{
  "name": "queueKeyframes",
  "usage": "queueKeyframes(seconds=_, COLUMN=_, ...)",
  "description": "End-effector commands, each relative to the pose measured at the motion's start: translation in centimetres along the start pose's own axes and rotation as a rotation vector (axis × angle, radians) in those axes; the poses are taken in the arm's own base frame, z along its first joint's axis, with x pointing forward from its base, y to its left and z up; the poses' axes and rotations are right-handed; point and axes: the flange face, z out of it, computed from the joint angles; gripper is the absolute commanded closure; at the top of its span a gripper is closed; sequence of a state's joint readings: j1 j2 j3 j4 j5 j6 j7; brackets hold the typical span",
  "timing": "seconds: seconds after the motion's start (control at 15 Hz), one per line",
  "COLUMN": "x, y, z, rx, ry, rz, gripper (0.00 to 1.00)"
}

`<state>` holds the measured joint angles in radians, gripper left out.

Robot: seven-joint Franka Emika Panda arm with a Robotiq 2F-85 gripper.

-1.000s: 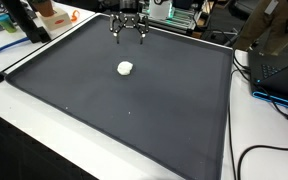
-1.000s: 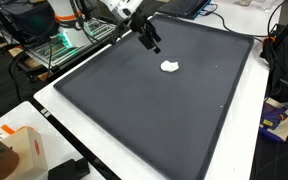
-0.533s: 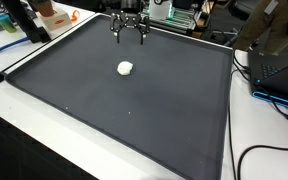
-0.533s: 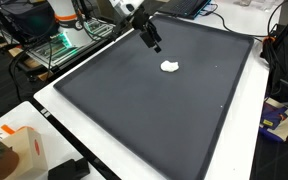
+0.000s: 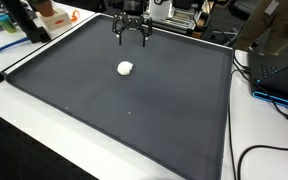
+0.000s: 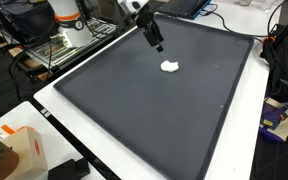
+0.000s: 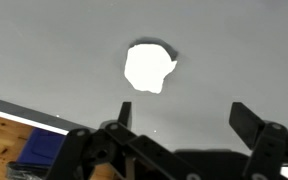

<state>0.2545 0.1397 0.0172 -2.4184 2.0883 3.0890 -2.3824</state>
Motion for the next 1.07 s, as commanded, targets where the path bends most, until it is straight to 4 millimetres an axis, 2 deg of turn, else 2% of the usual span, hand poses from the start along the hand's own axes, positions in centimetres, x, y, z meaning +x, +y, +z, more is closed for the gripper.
queueKeyframes(seconds=0.0, x=0.4, y=-1.2, z=1.0, rx=0.019, ry=-0.044, rz=0.034, gripper=0.0)
queueKeyframes(seconds=0.27, x=1.5, y=-1.5, z=1.1, rx=0.046, ry=-0.049, rz=0.101, gripper=0.0)
queueKeyframes(seconds=0.93, x=3.4, y=0.8, z=0.6, rx=0.012, ry=-0.097, rz=0.33, gripper=0.0)
queueKeyframes(seconds=1.0, x=3.6, y=0.6, z=1.3, rx=0.018, ry=-0.087, rz=0.298, gripper=0.0)
